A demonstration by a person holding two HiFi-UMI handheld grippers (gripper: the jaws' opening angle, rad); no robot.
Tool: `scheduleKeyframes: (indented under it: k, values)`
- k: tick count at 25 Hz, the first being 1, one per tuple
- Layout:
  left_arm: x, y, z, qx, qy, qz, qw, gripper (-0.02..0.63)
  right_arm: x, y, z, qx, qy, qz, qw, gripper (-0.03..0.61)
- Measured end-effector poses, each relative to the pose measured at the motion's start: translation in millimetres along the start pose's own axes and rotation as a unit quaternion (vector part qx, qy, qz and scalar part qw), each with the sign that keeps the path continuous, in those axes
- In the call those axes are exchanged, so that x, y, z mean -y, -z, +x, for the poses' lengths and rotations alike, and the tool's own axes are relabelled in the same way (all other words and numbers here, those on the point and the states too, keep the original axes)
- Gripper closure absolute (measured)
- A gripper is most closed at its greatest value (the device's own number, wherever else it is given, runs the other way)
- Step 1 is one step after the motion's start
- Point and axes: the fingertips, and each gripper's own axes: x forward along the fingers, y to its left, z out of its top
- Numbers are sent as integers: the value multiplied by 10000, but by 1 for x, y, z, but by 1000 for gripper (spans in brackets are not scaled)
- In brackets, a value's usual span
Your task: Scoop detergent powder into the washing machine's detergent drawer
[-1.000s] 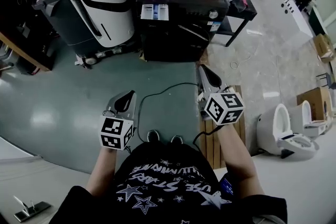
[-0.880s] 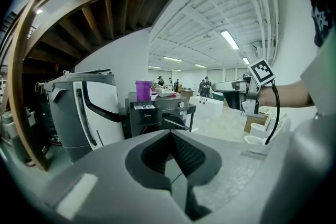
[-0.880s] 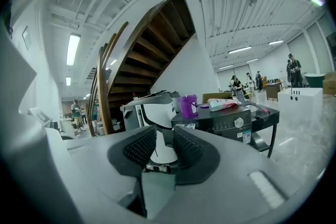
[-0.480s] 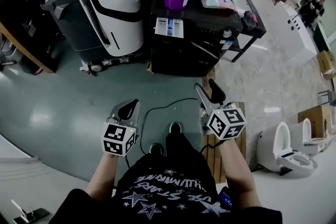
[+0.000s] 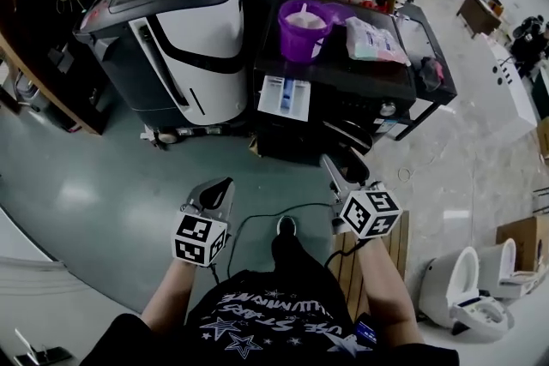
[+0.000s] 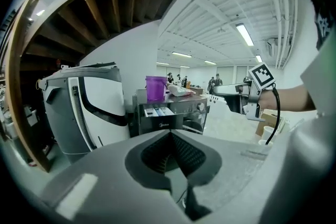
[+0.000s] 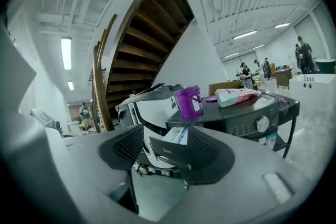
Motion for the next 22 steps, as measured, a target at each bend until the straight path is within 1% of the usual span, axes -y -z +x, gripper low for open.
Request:
scheduleKeyframes:
  k: [3, 7, 11, 14, 17, 22]
  values:
    - [-13, -27, 38, 41, -121, 47, 9999, 612, 24, -22, 40, -47, -212, -102, 9997, 281]
    - [-22, -59, 79, 119, -273, -40, 9995, 612, 55, -51, 81, -53, -369, -43, 9993, 279]
    - [-25, -77, 110, 122, -406, -6, 9991, 612, 76, -69, 112, -116, -580, -99, 9982, 279]
    - [-31, -86, 125, 147, -539, -73, 9984, 612, 89, -79, 132, -124, -686, -98, 9975, 281]
    - [-39, -95, 136, 139, -642, -60, 9978, 612, 98, -92, 148, -66, -743, -45, 9972, 281]
    - [-53, -114, 145, 214, -722, -78, 9971, 612, 99, -114, 169, 67, -824, 56, 9966, 281]
